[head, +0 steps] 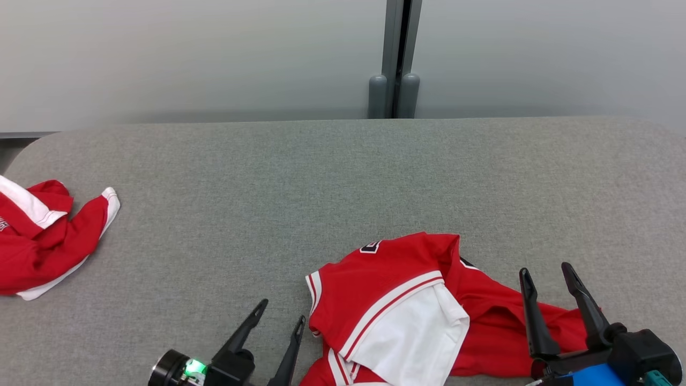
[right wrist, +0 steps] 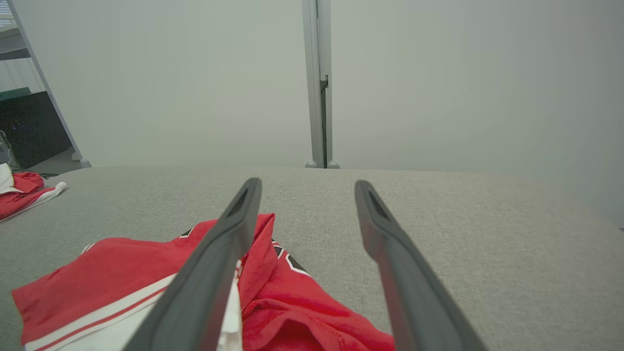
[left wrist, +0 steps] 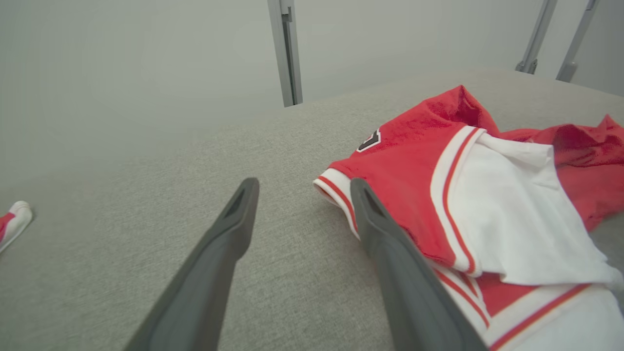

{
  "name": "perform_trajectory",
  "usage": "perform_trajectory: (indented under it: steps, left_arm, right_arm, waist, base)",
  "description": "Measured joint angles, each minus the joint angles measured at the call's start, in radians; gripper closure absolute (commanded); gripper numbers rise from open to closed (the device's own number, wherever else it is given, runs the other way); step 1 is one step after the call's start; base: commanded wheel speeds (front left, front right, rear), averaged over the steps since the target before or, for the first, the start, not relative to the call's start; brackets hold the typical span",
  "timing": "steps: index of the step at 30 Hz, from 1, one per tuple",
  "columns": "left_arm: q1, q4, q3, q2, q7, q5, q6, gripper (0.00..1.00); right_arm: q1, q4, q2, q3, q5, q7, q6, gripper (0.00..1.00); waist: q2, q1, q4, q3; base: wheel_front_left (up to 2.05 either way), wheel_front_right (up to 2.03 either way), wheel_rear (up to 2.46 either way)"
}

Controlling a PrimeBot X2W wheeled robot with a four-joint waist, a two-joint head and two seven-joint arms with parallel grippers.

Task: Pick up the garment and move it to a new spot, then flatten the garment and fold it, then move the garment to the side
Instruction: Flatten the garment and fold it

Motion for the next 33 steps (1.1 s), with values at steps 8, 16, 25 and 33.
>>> perform_trajectory:
  steps: [8, 16, 25, 33]
  left_arm:
    - [-0.022, 0.095, -0.128, 0.05, 0.0, -0.044, -0.001, 0.0]
    - [-0.109, 0.145, -0.156, 0.022, 0.0, -0.049, -0.001, 0.0]
    - [-0.243, 0.23, -0.225, 0.002, 0.0, -0.033, -0.001, 0.0]
    - [-0.312, 0.275, -0.226, -0.014, 0.0, -0.081, -0.001, 1.0]
  right_arm:
    - [-0.008, 0.009, 0.0, 0.002, 0.005, 0.0, 0.0, 0.0]
    - [-0.023, 0.012, 0.001, 0.015, 0.008, 0.0, 0.0, 0.0]
    - [-0.045, 0.017, 0.001, 0.02, 0.008, 0.0, 0.0, 0.0]
    - [-0.045, 0.023, 0.001, 0.016, 0.023, 0.0, 0.0, 0.0]
  waist:
    - [0.0, 0.0, -0.033, 0.016]
    - [0.0, 0.0001, -0.071, 0.039]
    - [0.0001, 0.0001, -0.124, 0.068]
    - [0.0001, 0.0001, -0.139, 0.074]
  base:
    - [0.0, 0.0, 0.0]
    - [0.0, 0.0, 0.0]
    - [0.0, 0.0, 0.0]
    - [0.0, 0.0, 0.0]
